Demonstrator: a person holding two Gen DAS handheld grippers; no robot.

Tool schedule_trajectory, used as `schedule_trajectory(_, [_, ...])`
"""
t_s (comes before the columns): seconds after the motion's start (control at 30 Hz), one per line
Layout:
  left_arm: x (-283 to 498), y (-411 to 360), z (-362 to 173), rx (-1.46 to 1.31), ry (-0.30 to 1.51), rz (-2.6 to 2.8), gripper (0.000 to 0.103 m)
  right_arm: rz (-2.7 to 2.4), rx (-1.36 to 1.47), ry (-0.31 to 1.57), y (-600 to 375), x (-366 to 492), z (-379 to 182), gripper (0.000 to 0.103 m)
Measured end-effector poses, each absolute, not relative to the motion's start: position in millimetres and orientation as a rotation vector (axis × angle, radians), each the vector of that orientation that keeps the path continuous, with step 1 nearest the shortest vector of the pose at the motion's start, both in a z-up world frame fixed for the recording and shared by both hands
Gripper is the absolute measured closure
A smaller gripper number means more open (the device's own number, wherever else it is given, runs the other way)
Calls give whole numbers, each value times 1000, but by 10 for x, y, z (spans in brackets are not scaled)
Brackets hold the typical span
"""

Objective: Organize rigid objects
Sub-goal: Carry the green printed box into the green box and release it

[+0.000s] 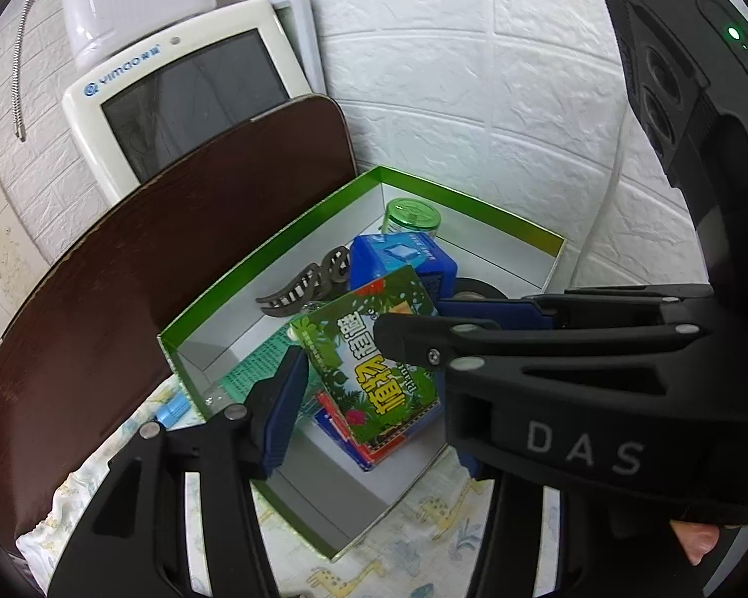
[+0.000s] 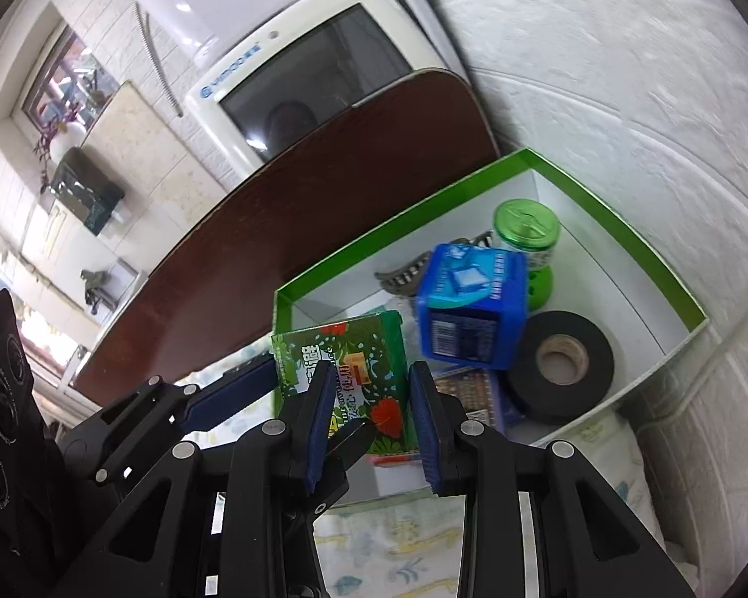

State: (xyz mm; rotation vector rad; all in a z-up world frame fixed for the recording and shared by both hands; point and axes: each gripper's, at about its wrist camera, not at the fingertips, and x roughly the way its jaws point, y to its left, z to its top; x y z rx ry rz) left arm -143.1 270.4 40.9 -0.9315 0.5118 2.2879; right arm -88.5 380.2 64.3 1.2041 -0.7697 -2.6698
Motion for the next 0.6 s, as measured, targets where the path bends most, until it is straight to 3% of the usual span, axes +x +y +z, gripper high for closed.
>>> schedule_trajectory(0.6, [-1524,2770,285,-969,546,2282,50,-2667,1234,-852,4022,-889,434,71])
